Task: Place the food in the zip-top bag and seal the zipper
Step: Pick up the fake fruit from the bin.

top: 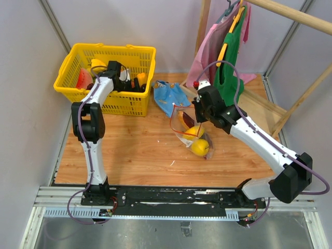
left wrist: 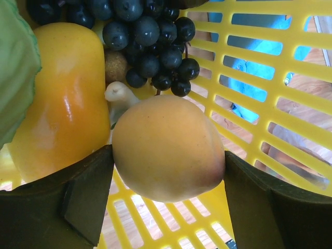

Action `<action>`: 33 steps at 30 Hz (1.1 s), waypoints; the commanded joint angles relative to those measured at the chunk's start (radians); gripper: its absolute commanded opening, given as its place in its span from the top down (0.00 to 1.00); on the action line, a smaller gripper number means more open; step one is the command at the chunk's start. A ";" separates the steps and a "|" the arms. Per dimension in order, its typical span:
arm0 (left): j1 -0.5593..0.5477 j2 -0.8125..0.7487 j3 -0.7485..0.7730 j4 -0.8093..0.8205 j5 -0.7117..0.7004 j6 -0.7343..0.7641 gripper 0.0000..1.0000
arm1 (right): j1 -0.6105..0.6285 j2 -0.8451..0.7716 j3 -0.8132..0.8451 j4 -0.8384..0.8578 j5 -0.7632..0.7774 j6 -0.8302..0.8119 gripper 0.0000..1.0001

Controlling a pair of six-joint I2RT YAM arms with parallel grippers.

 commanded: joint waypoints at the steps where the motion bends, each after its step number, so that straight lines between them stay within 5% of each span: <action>1: -0.001 -0.101 0.000 0.025 -0.054 -0.018 0.57 | -0.019 -0.026 0.039 0.012 -0.002 -0.007 0.99; 23: -0.009 -0.458 -0.031 0.100 -0.297 -0.058 0.73 | -0.019 -0.083 0.015 0.029 -0.055 0.005 0.99; 33: -0.177 -0.624 -0.103 0.115 -0.321 -0.041 0.72 | -0.019 -0.083 0.019 0.046 -0.110 0.021 0.99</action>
